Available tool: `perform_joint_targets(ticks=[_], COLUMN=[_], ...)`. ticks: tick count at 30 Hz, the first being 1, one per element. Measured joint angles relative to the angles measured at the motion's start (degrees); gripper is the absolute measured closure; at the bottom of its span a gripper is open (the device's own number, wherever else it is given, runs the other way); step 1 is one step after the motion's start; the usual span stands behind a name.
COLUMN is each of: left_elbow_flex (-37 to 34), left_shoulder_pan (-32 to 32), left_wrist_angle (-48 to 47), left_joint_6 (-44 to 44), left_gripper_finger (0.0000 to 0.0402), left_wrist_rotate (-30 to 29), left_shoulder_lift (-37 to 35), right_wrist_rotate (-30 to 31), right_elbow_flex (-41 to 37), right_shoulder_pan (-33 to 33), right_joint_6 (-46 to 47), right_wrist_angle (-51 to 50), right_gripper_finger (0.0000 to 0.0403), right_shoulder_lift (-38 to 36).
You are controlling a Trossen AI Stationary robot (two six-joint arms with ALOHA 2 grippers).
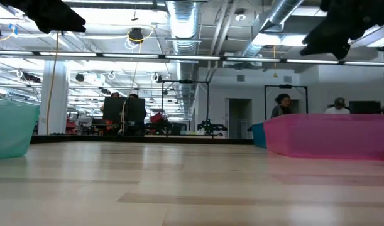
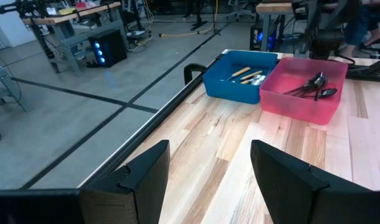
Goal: Sort silverware by color (type)
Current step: Return to Home Position
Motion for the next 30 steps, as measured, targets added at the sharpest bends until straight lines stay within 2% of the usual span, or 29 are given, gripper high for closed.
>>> perform_joint_targets(ticks=[8, 15, 20, 23, 30], left_elbow_flex=[0.0, 0.0, 0.0, 0.0, 0.0], left_shoulder_pan=[0.0, 0.0, 0.0, 0.0, 0.0], left_wrist_angle=[0.0, 0.0, 0.0, 0.0, 0.0], left_joint_6=[0.0, 0.0, 0.0, 0.0, 0.0], left_gripper_finger=[0.0189, 0.0189, 0.0189, 0.0189, 0.0189], left_wrist_rotate=[0.0, 0.0, 0.0, 0.0, 0.0], left_shoulder_lift=[0.0, 0.0, 0.0, 0.0, 0.0], right_wrist_rotate=[-3.0, -3.0, -1.1, 0.6, -0.3], right_elbow_flex=[0.0, 0.0, 0.0, 0.0, 0.0], right_shoulder_pan=[1.6, 2.2, 1.7, 0.4, -0.3], right_joint_6=[0.0, 0.1, -4.4, -5.6, -7.9], right_wrist_angle=[7.3, 9.6, 10.6, 10.6, 9.4], right_gripper_finger=[0.0218, 0.0218, 0.0218, 0.0218, 0.0218], right_shoulder_lift=[-3.7, -3.7, -3.8, -5.9, -14.1])
